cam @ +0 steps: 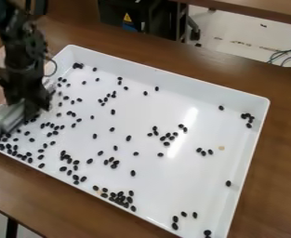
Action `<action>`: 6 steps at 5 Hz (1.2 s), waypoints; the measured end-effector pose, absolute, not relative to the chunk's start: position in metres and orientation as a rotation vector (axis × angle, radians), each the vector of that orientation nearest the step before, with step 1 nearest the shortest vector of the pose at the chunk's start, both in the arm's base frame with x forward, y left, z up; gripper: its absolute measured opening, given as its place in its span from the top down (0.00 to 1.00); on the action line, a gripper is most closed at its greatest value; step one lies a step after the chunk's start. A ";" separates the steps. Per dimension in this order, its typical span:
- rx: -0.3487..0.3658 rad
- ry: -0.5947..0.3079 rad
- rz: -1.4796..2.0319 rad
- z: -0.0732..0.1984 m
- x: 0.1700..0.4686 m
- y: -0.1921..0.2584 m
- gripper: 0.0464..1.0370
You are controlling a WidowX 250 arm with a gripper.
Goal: Sweep into pile
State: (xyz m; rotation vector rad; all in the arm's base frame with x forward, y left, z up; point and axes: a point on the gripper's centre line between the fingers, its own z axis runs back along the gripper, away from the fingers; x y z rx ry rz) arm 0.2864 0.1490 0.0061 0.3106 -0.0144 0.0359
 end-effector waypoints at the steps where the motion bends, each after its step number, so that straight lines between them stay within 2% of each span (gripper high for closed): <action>1: 0.326 -0.038 -0.006 0.002 0.286 0.150 0.68; 2: 0.278 -0.047 0.013 -0.006 0.285 0.148 0.68; 4: -0.037 -0.083 -0.013 -0.011 0.298 0.091 0.68; 5: -0.126 -0.062 -0.055 -0.013 0.305 0.042 0.68; 6: -0.134 -0.033 -0.130 -0.014 0.308 -0.008 0.68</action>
